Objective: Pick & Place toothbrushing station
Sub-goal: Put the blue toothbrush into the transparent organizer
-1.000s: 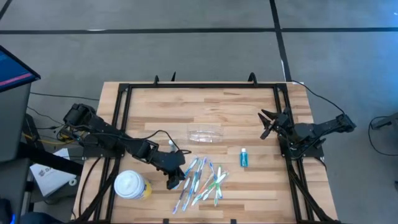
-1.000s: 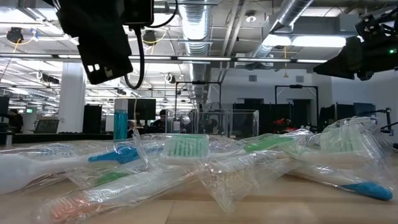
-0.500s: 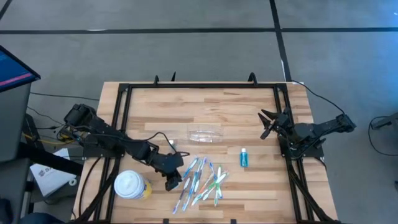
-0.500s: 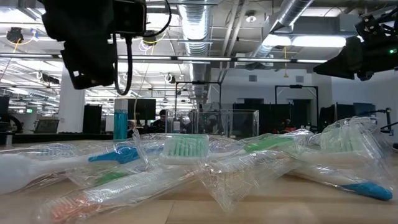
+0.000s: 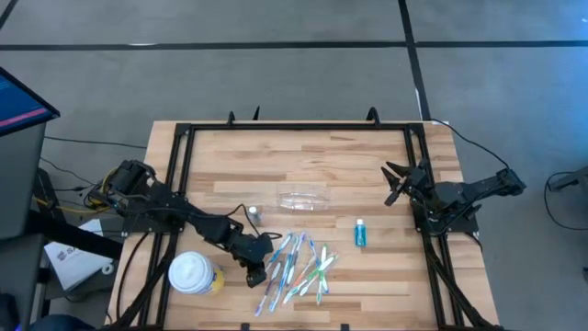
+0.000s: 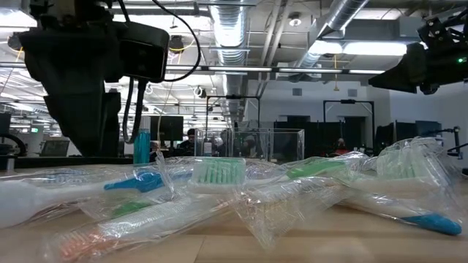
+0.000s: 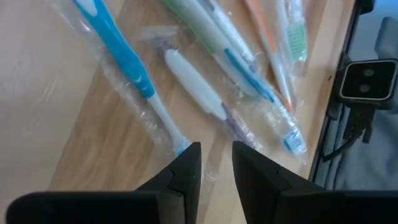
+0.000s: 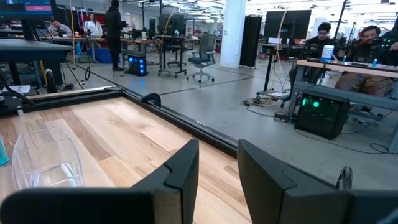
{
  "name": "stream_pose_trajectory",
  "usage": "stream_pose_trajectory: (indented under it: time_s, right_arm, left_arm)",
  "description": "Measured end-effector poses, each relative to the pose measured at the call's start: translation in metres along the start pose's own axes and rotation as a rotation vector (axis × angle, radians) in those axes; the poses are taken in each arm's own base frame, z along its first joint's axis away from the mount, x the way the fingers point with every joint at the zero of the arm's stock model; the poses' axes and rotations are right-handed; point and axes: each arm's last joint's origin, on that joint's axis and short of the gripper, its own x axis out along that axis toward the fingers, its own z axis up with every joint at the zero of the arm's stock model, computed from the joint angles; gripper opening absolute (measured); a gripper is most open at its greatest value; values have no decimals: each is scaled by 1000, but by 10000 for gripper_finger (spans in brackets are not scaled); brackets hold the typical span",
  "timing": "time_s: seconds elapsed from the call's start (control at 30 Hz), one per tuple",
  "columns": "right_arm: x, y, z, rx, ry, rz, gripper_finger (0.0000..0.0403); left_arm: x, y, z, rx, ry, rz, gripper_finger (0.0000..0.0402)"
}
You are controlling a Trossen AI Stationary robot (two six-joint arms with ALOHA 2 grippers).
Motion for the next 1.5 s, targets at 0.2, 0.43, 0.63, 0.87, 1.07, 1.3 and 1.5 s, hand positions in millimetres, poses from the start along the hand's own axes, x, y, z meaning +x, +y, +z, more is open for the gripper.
stream_pose_trajectory:
  time_s: [0.2, 0.43, 0.63, 0.87, 1.07, 1.3, 1.5]
  right_arm:
    - [0, 0, 0, 0, 0, 0, 101]
    - [0, 0, 0, 0, 0, 0, 101]
    - [0, 0, 0, 0, 0, 1, 101]
    - [0, 0, 0, 0, 0, 1, 101]
    - [0, 0, 0, 0, 0, 0, 101]
    - [0, 0, 0, 0, 0, 1, 101]
    - [0, 0, 0, 0, 0, 0, 101]
  left_arm:
    - [1, 1, 0, -1, -18, 18, 91]
    - [7, 5, -1, -4, -10, 50, 126]
    - [4, 6, 2, -4, -59, 78, 138]
    - [6, 12, -3, -8, -39, 109, 132]
    - [8, 10, -6, 0, -36, 89, 133]
    - [10, 6, -8, 13, -39, 69, 127]
    - [26, 13, -11, 9, 0, 95, 118]
